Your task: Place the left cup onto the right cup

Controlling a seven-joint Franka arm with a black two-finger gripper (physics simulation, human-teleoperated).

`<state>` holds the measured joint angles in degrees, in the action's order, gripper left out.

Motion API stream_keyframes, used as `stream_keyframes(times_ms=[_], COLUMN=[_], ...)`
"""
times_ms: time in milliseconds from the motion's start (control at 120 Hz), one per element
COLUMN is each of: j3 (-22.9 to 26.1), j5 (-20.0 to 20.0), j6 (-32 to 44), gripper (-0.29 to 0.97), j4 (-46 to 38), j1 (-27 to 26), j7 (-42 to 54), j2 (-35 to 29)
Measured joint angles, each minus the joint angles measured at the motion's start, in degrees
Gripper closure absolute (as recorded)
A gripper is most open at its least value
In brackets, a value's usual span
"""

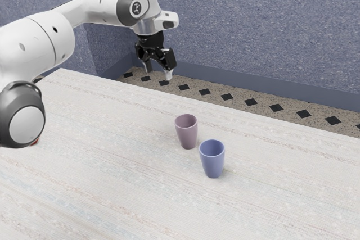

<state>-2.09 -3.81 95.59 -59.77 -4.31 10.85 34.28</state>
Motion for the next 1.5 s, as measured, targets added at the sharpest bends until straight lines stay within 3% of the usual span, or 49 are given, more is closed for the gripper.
stream_keyframes(times_ms=[800,975,1083,1250,1500], j3=[1.46,1.47,1.47,1.47,1.47], j5=[-2.15,-2.03,-1.98,-2.00,-1.80], j6=[9.45,10.57,10.90,11.17,10.69], gripper=[0.00,0.43,0.60,0.72,0.76], j4=[-5.84,-5.91,-5.91,-5.91,-6.71], j1=[-1.33,-1.56,-1.82,-2.01,-2.20], j7=[-7.51,-8.28,-8.62,-9.01,-9.35], j2=[11.73,12.16,12.17,12.14,9.76])
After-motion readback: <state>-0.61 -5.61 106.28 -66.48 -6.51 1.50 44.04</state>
